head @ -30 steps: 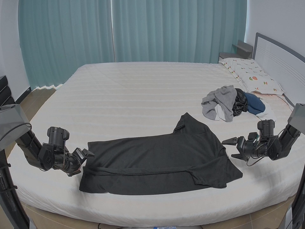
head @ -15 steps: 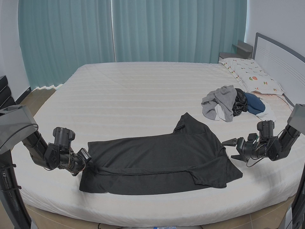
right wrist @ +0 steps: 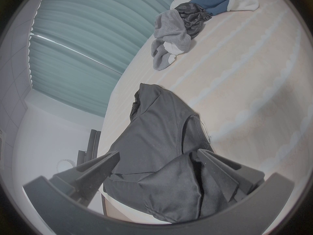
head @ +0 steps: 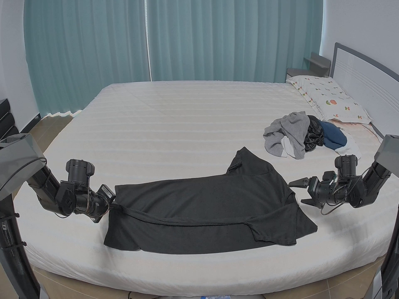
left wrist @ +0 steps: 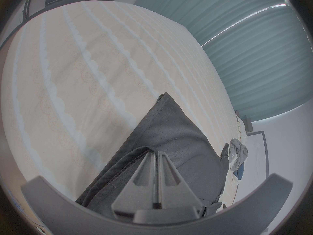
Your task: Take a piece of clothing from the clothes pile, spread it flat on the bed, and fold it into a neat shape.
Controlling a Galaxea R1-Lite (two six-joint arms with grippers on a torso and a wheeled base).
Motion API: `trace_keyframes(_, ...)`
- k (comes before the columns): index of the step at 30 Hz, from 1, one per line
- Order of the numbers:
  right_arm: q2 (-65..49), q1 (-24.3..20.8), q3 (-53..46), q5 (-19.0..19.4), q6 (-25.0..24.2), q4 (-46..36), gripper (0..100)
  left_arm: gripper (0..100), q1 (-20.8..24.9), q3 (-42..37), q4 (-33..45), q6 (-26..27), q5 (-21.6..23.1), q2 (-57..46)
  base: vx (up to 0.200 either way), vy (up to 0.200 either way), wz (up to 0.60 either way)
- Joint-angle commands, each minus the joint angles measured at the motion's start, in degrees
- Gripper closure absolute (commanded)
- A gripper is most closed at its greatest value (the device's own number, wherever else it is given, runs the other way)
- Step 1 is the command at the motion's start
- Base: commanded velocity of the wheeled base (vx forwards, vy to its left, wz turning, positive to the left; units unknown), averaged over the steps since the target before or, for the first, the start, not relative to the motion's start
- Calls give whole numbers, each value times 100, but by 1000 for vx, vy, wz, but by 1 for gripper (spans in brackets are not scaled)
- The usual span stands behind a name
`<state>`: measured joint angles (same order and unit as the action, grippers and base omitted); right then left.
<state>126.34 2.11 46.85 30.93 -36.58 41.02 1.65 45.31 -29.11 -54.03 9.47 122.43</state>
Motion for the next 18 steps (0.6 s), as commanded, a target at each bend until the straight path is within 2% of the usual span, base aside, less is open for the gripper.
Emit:
trace_keyframes(1, 198, -18, 211, -8, 11, -6, 0, 100, -15, 4, -7, -143, 2, -17, 0, 0, 0)
trace_keyframes(10, 259, -141, 255, -43, 222, -68, 0, 100, -15, -31, -7, -178, 2, 0, 0, 0, 0)
trace_keyframes(18, 66, -9, -369, -43, 1048, -42, 0, 100, -6, -58, -7, -187, 2, -17, 0, 0, 0)
